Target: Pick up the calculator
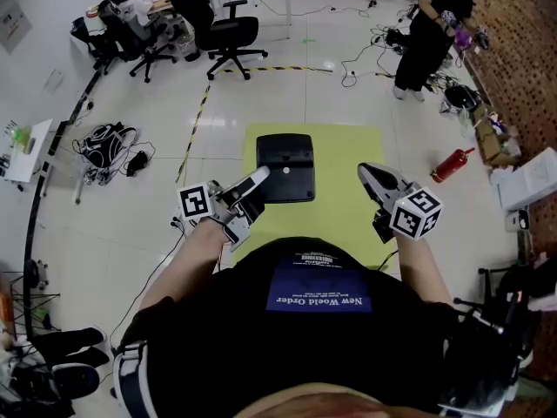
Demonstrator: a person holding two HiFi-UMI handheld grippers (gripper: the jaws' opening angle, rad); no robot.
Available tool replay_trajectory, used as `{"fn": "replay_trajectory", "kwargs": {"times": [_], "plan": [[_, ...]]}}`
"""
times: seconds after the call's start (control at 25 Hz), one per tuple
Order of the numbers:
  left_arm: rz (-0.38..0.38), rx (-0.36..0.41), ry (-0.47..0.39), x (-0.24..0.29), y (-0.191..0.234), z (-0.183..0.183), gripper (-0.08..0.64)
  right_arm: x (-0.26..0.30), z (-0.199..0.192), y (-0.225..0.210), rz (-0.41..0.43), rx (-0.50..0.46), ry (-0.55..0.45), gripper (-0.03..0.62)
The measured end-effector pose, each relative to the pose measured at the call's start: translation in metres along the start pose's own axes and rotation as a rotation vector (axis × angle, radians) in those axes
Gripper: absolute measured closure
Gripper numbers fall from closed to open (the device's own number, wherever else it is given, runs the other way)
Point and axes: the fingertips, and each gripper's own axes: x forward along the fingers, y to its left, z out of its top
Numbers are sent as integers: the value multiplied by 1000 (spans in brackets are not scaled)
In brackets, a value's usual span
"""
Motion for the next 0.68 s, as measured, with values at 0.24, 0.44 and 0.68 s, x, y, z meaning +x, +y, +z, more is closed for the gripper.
{"fn": "replay_trajectory", "kwargs": {"times": [0.24, 0.44, 0.68], "plan": [[-1, -1, 4, 0, -1, 1, 465, 1, 0, 2, 10, -11, 10, 608], [-1, 3, 7, 1, -1, 0, 465, 1, 1, 3, 16, -17, 10, 609], [-7, 8, 3, -2, -3, 6, 465, 7, 2, 6, 18, -23, 12, 609]]}}
